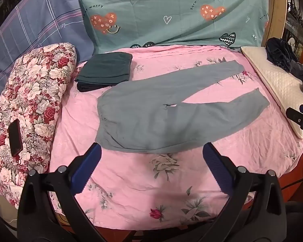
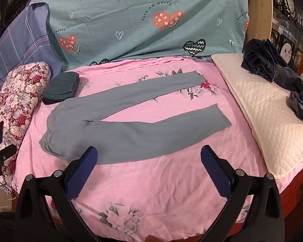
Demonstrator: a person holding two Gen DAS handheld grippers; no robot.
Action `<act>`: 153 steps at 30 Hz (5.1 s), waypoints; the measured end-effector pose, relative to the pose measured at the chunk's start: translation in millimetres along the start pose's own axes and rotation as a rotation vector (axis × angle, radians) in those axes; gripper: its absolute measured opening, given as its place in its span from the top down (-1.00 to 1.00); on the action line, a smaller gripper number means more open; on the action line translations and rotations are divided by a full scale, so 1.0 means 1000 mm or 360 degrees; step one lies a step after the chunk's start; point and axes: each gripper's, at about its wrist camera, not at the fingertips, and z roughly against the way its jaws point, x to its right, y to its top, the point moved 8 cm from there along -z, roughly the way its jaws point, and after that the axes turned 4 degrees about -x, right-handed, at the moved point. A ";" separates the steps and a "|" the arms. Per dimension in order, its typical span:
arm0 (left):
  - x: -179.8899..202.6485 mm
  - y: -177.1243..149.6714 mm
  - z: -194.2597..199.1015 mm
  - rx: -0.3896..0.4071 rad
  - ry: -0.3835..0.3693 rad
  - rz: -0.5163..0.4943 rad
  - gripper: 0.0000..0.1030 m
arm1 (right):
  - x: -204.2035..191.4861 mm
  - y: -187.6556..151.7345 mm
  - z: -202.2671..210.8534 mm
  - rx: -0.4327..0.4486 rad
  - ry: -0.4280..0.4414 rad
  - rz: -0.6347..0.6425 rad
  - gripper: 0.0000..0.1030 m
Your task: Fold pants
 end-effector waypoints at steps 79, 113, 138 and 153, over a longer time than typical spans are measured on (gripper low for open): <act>-0.001 -0.006 -0.016 -0.0037 0.0001 -0.0004 -0.96 | -0.007 -0.001 -0.010 -0.0026 0.0000 0.0005 -0.97; -0.165 -0.045 -0.163 -0.0259 -0.0214 0.0093 0.35 | -0.286 -0.048 -0.101 -0.0204 0.0665 0.0985 -0.10; -0.182 -0.027 -0.241 -0.0369 -0.0477 0.0075 -0.01 | -0.375 -0.095 -0.195 -0.0422 0.0557 0.1298 0.37; -0.169 -0.031 -0.260 -0.0407 -0.0601 0.0043 0.67 | -0.369 -0.095 -0.216 -0.0455 0.0423 0.1301 0.91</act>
